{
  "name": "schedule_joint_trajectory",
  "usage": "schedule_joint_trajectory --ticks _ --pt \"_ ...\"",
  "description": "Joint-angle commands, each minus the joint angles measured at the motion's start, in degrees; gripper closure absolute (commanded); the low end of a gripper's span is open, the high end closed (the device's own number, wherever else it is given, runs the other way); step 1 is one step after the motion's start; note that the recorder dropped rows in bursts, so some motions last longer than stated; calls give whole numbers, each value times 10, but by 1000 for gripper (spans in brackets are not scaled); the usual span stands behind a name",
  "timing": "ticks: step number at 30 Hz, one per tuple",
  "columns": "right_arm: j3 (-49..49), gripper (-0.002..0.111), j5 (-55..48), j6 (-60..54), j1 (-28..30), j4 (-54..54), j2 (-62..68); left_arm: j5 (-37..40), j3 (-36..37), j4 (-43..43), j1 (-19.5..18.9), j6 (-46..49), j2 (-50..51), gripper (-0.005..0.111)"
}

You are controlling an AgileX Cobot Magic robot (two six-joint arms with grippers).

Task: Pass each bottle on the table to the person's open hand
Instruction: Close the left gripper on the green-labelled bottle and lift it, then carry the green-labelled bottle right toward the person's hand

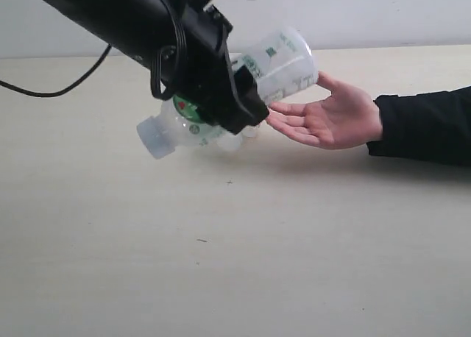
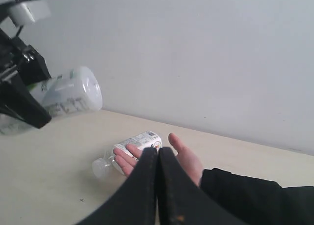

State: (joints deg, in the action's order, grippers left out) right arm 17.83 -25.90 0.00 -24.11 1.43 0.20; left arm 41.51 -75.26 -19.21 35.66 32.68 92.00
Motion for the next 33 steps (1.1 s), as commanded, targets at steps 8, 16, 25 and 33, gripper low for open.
schedule_joint_trajectory --ticks 8,16,25,33 --pt "-2 108 8 0 -2 -1 -2 -38 -47 39 8 -407 -25 107" --pt "-2 108 8 0 -2 -1 -2 -106 -76 192 83 -630 57 107" --pt "-2 108 8 0 -2 -1 -2 20 -190 556 176 -1025 187 107" --pt "-2 108 8 0 -2 -1 -2 -11 -240 592 175 -1158 272 107"
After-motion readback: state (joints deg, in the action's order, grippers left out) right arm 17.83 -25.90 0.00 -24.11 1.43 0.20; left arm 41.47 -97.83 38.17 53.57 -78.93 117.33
